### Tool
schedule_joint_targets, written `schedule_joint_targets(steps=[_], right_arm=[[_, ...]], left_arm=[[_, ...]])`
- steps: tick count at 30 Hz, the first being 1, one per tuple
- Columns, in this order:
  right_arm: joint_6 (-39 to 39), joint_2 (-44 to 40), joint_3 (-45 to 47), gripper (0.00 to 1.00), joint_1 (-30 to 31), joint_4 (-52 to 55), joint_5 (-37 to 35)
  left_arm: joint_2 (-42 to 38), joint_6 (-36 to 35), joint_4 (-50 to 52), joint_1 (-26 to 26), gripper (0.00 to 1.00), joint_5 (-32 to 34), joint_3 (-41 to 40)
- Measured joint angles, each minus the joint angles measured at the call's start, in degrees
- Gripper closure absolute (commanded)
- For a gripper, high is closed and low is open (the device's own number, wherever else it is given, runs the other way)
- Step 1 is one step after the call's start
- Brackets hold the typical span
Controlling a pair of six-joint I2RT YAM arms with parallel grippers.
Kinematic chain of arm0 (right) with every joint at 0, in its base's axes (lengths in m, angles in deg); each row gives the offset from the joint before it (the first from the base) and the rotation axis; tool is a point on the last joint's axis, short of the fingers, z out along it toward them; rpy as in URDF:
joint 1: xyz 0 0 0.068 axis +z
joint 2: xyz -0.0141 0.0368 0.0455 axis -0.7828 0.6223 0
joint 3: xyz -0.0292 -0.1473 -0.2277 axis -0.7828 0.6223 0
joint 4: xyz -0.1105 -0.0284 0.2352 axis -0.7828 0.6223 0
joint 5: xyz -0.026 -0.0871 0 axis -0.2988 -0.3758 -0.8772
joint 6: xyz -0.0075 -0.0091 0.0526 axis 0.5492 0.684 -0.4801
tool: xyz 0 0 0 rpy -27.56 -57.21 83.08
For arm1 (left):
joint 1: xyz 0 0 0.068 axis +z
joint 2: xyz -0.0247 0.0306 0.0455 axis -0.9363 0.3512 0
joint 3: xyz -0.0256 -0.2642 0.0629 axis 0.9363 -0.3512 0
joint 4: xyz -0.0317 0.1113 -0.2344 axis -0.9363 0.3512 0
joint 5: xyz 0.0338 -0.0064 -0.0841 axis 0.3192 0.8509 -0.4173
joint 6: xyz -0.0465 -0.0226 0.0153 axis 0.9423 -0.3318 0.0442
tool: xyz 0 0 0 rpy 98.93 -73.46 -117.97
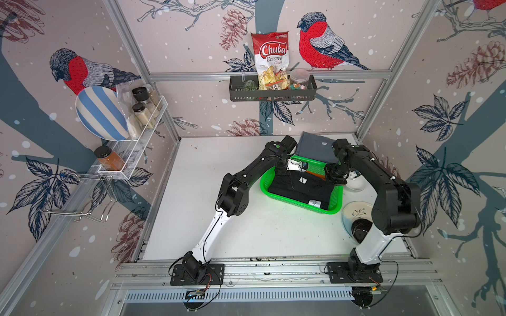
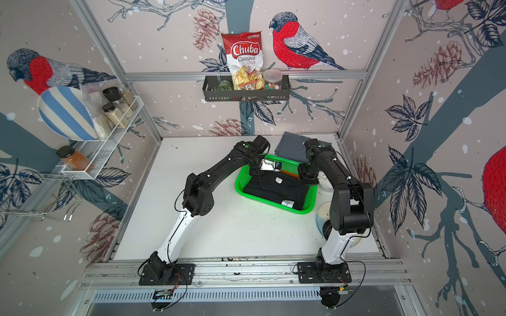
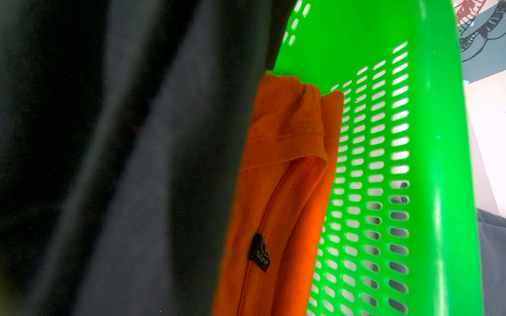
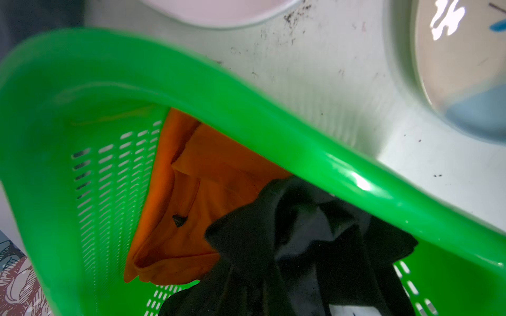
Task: Put the folded t-shirts into the basket
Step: Place the T-shirt in the bin.
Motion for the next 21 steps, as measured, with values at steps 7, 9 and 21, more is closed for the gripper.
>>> schedule_joint_targets(steps=[7,9,21], right_arm=[[0.66,0.94,-2.10,0.93,-0.50,0.92,0.09],[1.18,1.11,-2.51,0.86,-0.52,1.11,0.11],[4.63,1.77,-9.35,0.17,-0.92,3.54,-2.95]], left_arm=[[0.68,0.63,-0.09,0.00,0.96,0.09,0.68],[0.96,0.87,-0.31,0.00,0.89,0.24,0.81],[-1.18,6.45,-3.13,0.74,0.18,4.26,4.66]])
